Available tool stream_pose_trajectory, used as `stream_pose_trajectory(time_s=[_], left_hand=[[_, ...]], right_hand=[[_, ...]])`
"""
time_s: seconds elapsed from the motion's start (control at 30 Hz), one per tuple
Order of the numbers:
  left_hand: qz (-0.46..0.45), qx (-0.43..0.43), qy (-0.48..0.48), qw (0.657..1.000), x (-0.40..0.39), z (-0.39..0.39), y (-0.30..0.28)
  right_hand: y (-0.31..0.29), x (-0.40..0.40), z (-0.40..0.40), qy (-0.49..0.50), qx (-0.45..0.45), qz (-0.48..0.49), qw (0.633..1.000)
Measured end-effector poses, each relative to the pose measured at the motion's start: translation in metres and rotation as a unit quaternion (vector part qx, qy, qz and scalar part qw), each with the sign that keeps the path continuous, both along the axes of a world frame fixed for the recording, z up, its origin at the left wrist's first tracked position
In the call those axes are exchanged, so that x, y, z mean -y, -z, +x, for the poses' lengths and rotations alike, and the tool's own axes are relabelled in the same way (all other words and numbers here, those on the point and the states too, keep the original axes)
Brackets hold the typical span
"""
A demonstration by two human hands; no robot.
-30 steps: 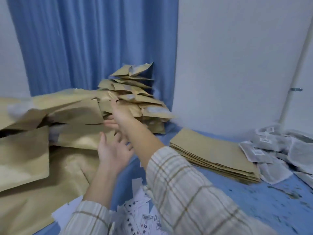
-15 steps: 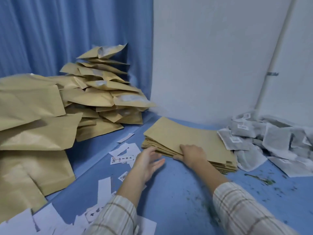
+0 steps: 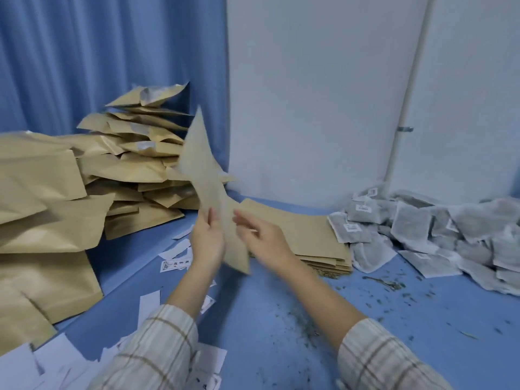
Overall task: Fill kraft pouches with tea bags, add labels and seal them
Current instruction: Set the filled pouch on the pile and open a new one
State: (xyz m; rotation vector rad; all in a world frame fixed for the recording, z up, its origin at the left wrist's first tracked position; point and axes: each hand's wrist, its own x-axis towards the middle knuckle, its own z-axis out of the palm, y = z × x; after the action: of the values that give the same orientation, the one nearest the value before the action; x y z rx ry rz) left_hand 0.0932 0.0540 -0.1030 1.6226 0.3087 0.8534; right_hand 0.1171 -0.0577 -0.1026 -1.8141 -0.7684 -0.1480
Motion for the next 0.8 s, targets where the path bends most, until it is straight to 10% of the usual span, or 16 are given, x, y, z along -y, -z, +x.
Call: stream_pose_trajectory(time_s=[0.13,0.27,0.37,0.53,0.67,0.8], left_hand=[[0.384,-0.017,-0.084,0.919,-0.027,-0.038,-0.008],[0.557,-0.117,-0.176,0.803,-0.041,-0.077,0.003],[0.581,-0.215,-0.108,0.778,-0.044,-0.099,0.012],[0.249,-0.327,0.255,0.875,-0.034,-0.123,0.005],[-0.086,-0.138,0.186,0.969,0.001,-0.116,-0.024],[-0.074,-0.145,0.09,0.983,0.022,-0.105,-0.039]], right_hand=[[-0.065,0.003,-0.014,-0.074,-0.257,0.334,0.904],[-0.072,0.012,-0.025,0.093,-0.241,0.283,0.924],[-0.051,0.012,-0.036,0.055,-0.329,0.278,0.901],[-0.018,0.012,-0.053,0.033,-0.438,0.32,0.84],[-0.008,-0.001,-0.067,0.011,-0.429,0.318,0.846],[-0.008,-0.006,-0.079,-0.043,-0.382,0.261,0.886]])
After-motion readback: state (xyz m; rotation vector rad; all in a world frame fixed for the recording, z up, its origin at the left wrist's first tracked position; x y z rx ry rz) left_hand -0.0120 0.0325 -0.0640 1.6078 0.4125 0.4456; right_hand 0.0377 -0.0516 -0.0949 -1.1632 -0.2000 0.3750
